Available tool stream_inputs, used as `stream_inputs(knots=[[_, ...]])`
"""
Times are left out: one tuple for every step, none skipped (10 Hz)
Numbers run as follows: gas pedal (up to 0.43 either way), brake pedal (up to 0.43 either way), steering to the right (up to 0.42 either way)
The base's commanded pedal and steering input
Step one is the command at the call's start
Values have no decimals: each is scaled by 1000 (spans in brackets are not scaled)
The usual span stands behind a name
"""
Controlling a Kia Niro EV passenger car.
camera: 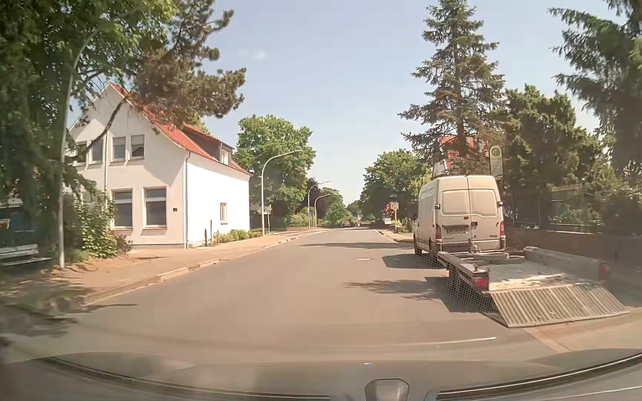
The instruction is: Follow the waypoints while adhering to traffic rules and regulations
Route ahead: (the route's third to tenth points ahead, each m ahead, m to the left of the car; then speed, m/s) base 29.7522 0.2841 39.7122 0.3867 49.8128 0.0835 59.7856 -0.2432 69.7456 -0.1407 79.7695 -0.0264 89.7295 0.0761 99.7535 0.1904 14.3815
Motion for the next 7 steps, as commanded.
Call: stream_inputs(knots=[[157,6,7],[157,6,8],[169,6,8],[169,6,8],[169,6,8],[169,6,8],[169,6,8]])
